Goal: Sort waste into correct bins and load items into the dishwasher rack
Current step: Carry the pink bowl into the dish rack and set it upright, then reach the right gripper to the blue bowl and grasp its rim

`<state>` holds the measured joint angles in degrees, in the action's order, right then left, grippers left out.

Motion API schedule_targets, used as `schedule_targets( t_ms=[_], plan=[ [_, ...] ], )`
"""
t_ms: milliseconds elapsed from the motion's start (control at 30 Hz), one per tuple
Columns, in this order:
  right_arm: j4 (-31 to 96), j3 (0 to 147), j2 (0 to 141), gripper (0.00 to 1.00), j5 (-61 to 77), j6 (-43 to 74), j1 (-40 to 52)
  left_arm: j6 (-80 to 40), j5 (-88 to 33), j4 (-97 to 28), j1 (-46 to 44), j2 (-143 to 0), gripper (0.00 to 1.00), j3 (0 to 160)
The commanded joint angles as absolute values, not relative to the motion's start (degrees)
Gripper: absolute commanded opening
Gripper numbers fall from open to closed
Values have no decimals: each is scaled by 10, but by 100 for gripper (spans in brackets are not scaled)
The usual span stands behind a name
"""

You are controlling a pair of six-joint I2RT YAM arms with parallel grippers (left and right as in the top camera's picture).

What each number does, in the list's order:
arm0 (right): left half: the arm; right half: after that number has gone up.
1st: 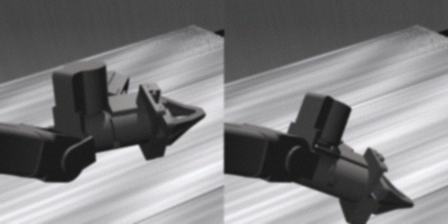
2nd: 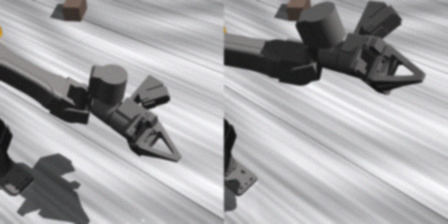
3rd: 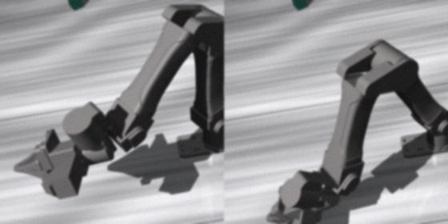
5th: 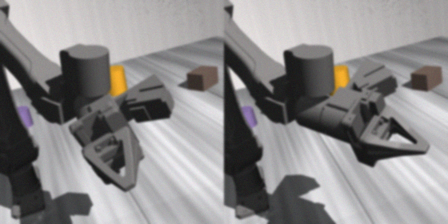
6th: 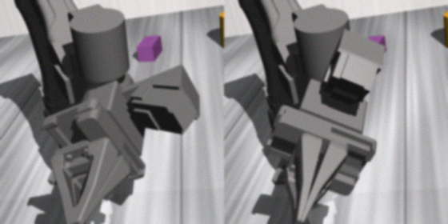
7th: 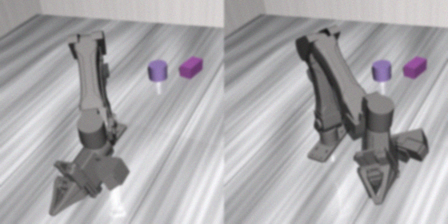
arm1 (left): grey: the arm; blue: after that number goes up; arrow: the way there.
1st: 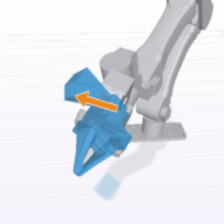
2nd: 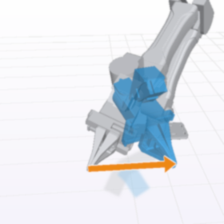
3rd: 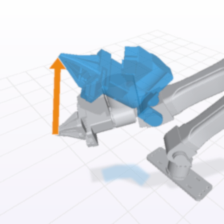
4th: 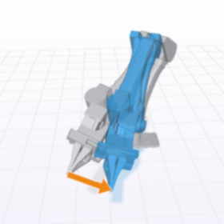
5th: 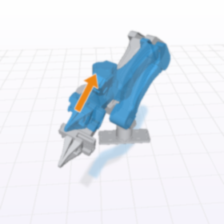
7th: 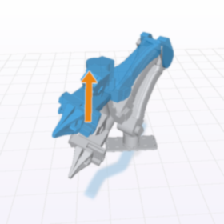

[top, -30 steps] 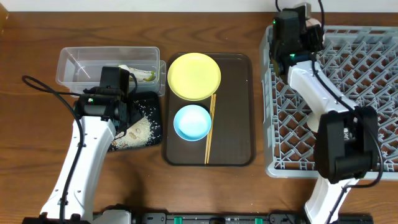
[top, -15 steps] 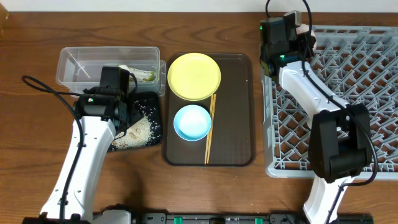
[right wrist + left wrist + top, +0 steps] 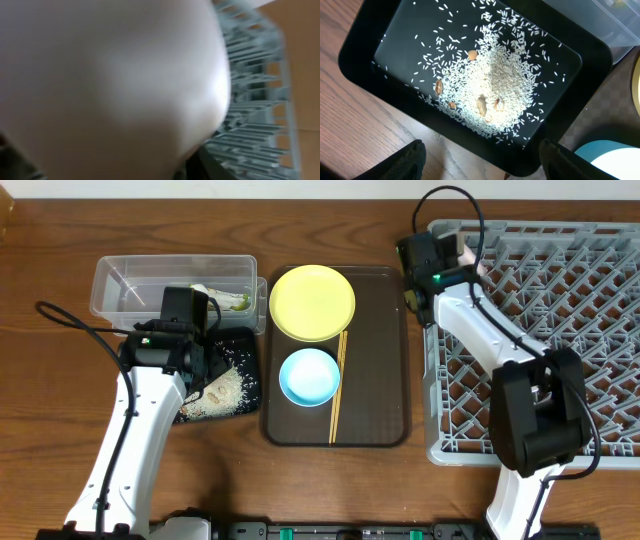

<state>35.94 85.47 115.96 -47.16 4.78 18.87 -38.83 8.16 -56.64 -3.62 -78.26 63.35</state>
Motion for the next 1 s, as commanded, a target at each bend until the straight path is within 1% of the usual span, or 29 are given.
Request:
schedule_targets(
  t_ms=[0,33,133,200,267,367,433,533,600,800,867,967],
  plan=[
    [370,855,1114,41,-369,92,196,-393,95,-569,-34,-779,76,637],
    [373,855,1103,48,-358,92,196,-393,95,-569,-34,-779,76,637],
    [377,855,1059,61,-322,92,196,-392,95,-570,-34,-779,76,637],
    [379,855,1029,63,-282,92,196,-390,95,-570,-34,-779,77,637],
    [383,855,1003,62,-215,92,196,-382,97,-570,-34,-779,77,637],
    [392,855,978,59,-78,92,196,-371,101,-572,-32,-779,77,637],
    [400,855,974,57,15,92,198,-371,120,-579,-27,-779,77,637],
    [415,854,981,57,109,92,211,-372,150,-594,-8,-779,77,637],
    [426,853,990,57,130,92,228,-371,150,-601,13,-779,77,637],
    [453,853,1045,57,129,92,301,-372,124,-606,63,-779,77,637],
    [457,853,1067,54,129,94,320,-371,125,-606,66,-779,77,637],
    [468,853,1104,47,118,119,347,-371,124,-606,66,-779,77,637]
  ],
)
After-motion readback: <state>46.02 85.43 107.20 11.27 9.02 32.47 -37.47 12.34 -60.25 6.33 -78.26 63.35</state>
